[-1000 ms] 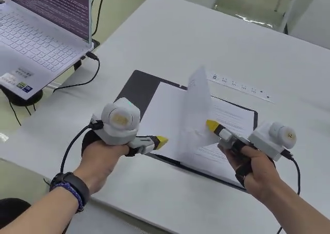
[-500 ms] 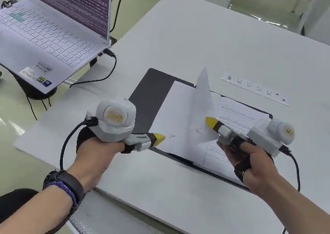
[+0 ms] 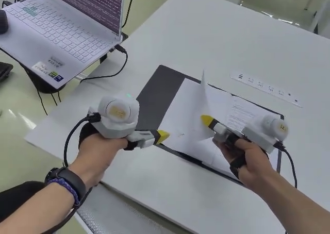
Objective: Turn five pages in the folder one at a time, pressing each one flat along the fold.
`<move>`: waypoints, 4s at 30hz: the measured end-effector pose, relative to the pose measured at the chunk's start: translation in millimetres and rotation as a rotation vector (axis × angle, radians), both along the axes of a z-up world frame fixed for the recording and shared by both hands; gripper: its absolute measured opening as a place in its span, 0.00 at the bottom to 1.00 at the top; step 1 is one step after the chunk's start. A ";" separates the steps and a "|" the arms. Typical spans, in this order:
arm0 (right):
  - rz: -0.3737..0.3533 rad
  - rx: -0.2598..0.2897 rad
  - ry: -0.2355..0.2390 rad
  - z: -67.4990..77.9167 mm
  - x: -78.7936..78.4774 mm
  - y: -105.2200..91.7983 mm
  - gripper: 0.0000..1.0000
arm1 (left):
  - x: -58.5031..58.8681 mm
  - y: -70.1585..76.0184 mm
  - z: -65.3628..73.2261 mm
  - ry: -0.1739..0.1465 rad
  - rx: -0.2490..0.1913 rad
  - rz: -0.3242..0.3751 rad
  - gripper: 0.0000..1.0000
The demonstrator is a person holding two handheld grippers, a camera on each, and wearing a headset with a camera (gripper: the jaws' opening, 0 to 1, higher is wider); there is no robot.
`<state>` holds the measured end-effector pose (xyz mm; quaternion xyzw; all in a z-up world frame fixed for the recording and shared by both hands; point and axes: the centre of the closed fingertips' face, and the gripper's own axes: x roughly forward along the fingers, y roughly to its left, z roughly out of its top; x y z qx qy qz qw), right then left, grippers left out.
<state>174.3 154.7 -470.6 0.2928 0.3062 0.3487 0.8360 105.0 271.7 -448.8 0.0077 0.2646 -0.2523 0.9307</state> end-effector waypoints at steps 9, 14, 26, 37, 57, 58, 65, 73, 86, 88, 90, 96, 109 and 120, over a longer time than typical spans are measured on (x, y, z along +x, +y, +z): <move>0.023 0.000 0.025 -9.8 -2.2 18.1 0.00 | 0.5 3.3 4.0 -0.006 -0.010 0.003 0.65; 0.035 -0.003 0.040 -18.1 -3.0 27.6 0.00 | 0.9 3.9 4.6 -0.009 -0.010 0.005 0.65; 0.052 -0.023 0.087 -37.1 -3.5 43.6 0.00 | 4.0 7.9 6.4 -0.010 -0.017 0.009 0.65; 0.040 -0.002 0.142 -53.1 -2.2 59.9 0.00 | 2.5 10.1 2.2 0.006 -0.021 0.016 0.65; 0.070 -0.005 0.181 -67.5 -6.7 80.6 0.15 | 3.4 11.5 -2.9 0.023 -0.012 0.015 0.63; 0.075 -0.004 0.182 -67.4 -7.6 82.1 0.16 | 3.6 11.3 -3.2 0.026 -0.012 0.015 0.63; 0.119 -0.016 0.190 -69.0 -17.2 89.8 0.34 | 4.3 10.1 -6.3 0.043 -0.008 0.005 0.60; 0.144 0.004 0.152 -50.8 -19.2 82.6 0.43 | 8.5 3.5 -12.1 0.069 -0.022 -0.030 0.54; 0.062 -0.075 0.093 -33.5 -20.0 19.6 0.36 | 19.1 -18.8 -33.6 0.124 -0.049 -0.085 0.29; 0.050 -0.078 0.091 -33.9 -18.7 11.6 0.35 | 21.1 -22.4 -37.3 0.128 -0.046 -0.095 0.26; 0.040 -0.078 0.086 -32.4 -18.4 5.0 0.35 | 23.8 -25.3 -42.7 0.135 -0.041 -0.102 0.22; 0.021 -0.079 0.073 -30.6 -17.7 -11.5 0.33 | 27.7 -33.8 -66.4 0.181 0.000 -0.130 0.14; 0.024 -0.097 0.058 -32.0 -22.2 -34.4 0.29 | 36.3 -41.8 -90.8 0.209 0.056 -0.145 0.03; 0.030 -0.106 0.059 -36.6 -17.3 -45.5 0.25 | 29.6 -40.7 -108.1 0.219 0.164 -0.162 0.00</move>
